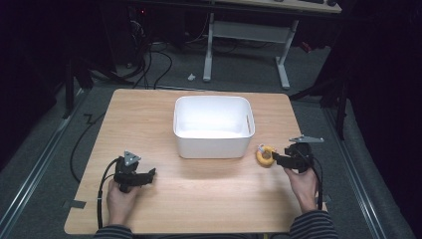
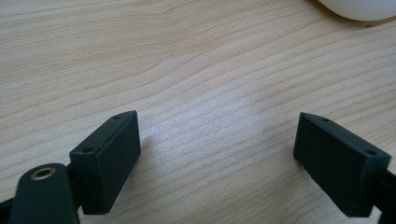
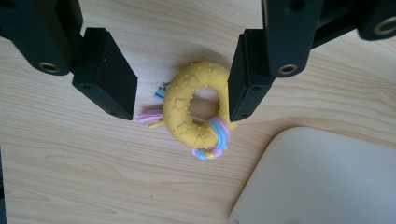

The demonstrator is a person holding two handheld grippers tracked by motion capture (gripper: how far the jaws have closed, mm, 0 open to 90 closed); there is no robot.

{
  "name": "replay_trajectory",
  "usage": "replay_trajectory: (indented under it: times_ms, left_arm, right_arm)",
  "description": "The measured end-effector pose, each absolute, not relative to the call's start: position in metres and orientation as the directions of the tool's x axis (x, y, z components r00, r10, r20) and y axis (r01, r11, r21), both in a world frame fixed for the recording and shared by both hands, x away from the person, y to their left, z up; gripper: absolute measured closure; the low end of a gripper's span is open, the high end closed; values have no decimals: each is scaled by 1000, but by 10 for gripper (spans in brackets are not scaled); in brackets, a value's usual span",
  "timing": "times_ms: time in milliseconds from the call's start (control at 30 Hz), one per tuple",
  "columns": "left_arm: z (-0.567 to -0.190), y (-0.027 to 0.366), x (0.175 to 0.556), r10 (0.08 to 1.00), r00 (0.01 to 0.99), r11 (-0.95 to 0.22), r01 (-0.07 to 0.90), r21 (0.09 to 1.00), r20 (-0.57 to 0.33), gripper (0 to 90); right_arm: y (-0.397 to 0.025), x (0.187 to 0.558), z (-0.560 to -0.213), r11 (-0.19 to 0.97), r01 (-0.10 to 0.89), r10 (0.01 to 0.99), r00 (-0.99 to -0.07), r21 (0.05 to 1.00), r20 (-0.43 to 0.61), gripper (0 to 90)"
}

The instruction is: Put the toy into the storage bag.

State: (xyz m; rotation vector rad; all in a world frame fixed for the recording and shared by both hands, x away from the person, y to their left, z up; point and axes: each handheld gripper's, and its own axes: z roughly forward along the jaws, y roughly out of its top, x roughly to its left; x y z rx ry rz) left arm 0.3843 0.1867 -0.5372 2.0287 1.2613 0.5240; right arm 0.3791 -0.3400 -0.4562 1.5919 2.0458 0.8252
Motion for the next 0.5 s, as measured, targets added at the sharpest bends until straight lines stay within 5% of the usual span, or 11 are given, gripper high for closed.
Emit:
replay_trajectory:
  times_ms: [500]
  left_arm:
    - [-537, 187, 384, 894, 449, -297, 619, 727, -17, 150]
  right_arm:
    - [-330, 399, -462, 208, 761, 966, -258, 615, -8, 449]
